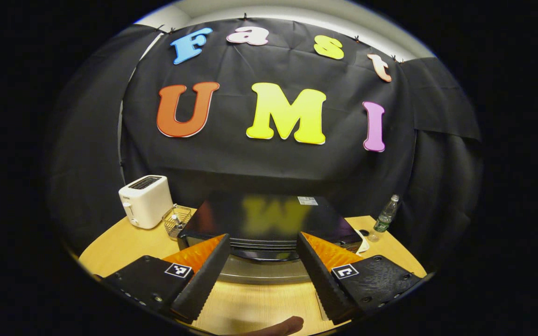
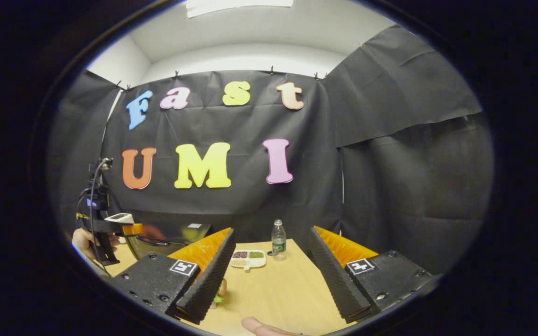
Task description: Open the electric oven with the left hand, put the food in, and close the electric oven.
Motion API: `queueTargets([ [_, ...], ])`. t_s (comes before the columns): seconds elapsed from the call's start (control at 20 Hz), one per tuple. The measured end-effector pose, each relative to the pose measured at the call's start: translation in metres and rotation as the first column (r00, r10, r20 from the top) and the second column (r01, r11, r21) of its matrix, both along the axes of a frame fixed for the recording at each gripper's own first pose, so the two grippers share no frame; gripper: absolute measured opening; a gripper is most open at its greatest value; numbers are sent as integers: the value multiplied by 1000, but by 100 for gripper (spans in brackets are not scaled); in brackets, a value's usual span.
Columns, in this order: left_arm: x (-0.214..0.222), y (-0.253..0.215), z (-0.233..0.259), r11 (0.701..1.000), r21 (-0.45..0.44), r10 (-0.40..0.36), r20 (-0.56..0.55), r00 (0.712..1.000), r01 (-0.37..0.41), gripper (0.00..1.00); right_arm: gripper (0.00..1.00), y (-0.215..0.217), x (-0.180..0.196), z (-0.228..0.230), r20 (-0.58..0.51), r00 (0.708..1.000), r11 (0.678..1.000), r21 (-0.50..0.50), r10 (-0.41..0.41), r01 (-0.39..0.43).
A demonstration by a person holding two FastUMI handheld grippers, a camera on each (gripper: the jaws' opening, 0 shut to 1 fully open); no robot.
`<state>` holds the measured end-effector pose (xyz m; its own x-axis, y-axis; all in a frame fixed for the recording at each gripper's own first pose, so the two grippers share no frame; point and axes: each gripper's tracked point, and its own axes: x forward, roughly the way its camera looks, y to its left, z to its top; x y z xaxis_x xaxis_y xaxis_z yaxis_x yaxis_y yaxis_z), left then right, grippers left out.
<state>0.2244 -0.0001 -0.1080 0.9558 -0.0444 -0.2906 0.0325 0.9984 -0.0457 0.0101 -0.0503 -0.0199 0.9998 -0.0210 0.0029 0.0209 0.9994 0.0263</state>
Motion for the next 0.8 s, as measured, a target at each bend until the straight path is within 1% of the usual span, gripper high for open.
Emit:
queueTargets([
  [0.1, 14, 0, -13, 999, 48, -5, -28, 1000, 6, 93, 97, -3, -1, -3, 0, 1000, 1000, -1, -4, 4],
  [0.3, 38, -3, -44, 997, 73, 5, -104, 995, 3, 93, 97, -9, 3, -8, -7, 1000, 1000, 6, -4, 4],
  [0.35, 35, -1, -46, 996, 91, 8, -114, 993, 2, 93, 97, -10, 2, -10, -7, 1000, 1000, 13, -1, 1],
  [0.4, 43, -4, -41, 995, 98, -1, -98, 995, 10, 84, 97, -9, 0, -7, 4, 1000, 1000, 23, 12, -13],
  [0.45, 39, -13, -42, 996, 86, -23, -105, 994, 32, 82, 97, -9, -1, -5, 16, 1000, 999, 28, 18, -19],
  [0.5, 34, -14, -49, 996, 90, -15, -148, 989, 28, 92, 97, -12, -1, -5, 19, 1000, 1000, 28, 12, -13],
  [0.55, 34, -10, -48, 994, 108, -3, -143, 990, 19, 93, 96, -16, 0, -6, 25, 1000, 999, 31, 7, -8],
  [0.6, 36, -10, -46, 994, 110, 2, -140, 990, 13, 99, 97, -16, 0, -5, 31, 999, 999, 35, 9, -10],
  [0.65, 34, -12, -51, 995, 96, 12, -158, 987, 3, 98, 97, -16, -1, -6, 29, 1000, 999, 38, 10, -11],
  [0.8, 32, -12, -48, 997, 73, 13, -155, 988, -2, 97, 97, -19, -1, -9, 22, 1000, 999, 43, 12, -13],
])
